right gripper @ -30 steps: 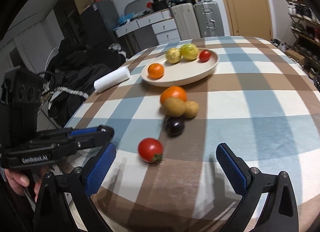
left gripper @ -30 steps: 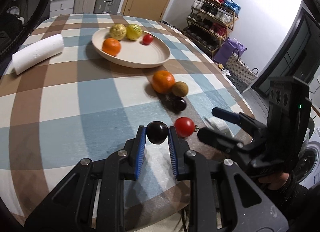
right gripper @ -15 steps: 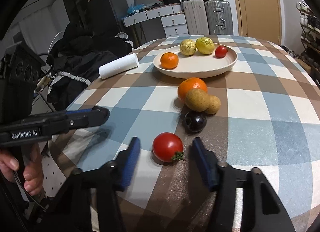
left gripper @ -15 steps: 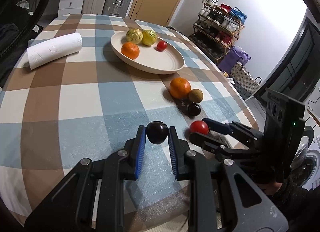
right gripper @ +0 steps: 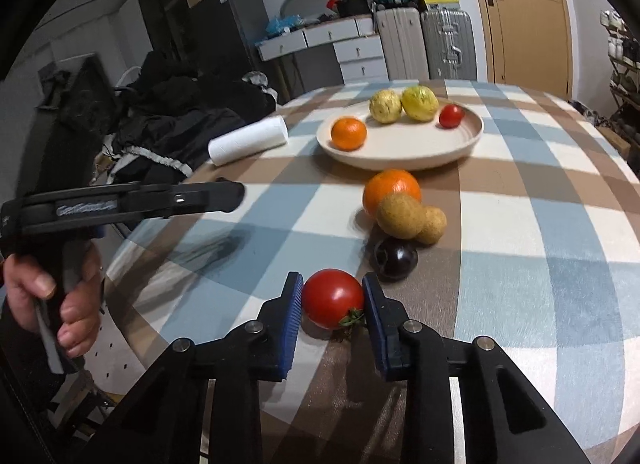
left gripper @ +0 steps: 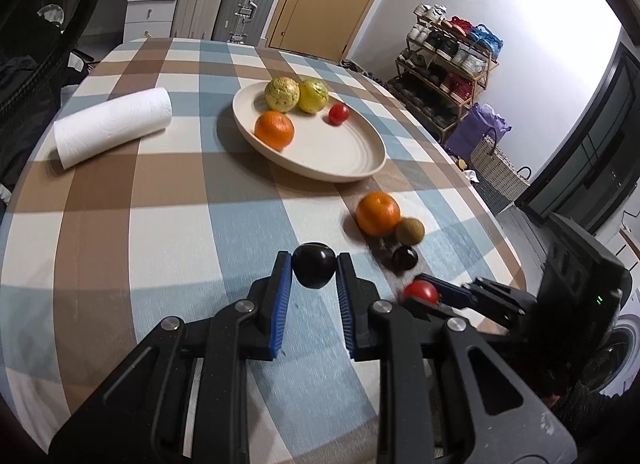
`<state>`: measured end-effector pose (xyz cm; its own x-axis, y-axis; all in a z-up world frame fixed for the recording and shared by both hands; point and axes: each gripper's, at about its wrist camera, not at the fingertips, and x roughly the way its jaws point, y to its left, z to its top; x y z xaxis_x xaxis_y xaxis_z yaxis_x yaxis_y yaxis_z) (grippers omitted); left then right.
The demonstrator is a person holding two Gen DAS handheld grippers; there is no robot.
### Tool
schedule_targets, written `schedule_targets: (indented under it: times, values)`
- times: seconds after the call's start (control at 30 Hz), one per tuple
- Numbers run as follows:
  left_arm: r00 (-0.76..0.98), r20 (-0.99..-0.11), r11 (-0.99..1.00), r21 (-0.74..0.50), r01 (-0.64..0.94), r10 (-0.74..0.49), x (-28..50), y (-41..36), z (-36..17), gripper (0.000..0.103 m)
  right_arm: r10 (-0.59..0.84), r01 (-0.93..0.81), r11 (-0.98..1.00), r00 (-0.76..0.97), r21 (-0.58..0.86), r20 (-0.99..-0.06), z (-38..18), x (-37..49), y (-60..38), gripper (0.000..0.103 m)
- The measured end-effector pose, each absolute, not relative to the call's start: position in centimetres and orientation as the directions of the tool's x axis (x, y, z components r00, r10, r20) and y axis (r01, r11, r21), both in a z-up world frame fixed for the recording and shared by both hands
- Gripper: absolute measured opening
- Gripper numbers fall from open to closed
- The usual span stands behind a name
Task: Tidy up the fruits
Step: 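Close the right tool on the red tomato while the left tool holds the plum, then carry the plum and tomato over the cream plate and open both tools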
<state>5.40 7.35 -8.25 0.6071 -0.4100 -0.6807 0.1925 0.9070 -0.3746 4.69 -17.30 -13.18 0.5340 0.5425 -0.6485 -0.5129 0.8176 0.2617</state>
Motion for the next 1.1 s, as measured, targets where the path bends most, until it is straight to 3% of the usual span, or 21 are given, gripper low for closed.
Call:
schedule_targets:
  times: [0.23, 0.6, 1.1]
  values:
    - [0.634, -0.668, 0.913, -0.371, 0.169, -0.389, 8.6, 8.1, -7.1, 0.020, 0.593, -0.529, 0.794, 0.567, 0.299, -0.571, -10.5, 5.7, -18.4, 0.031]
    - [0.663, -0.648, 0.914, -0.376, 0.149, -0.375, 16.3, 8.5, -5.6, 0.020, 0.610, -0.541, 0.785, 0.593, 0.302, -0.525, -5.3, 13.6, -18.8, 0.031]
    - [0.625, -0.686, 0.910, -0.400, 0.106, -0.374, 27.4, 8.6, -7.9, 0.020, 0.635, -0.596, 0.734, 0.433, 0.325, -0.640, -4.4, 29.5, -11.6, 0.031]
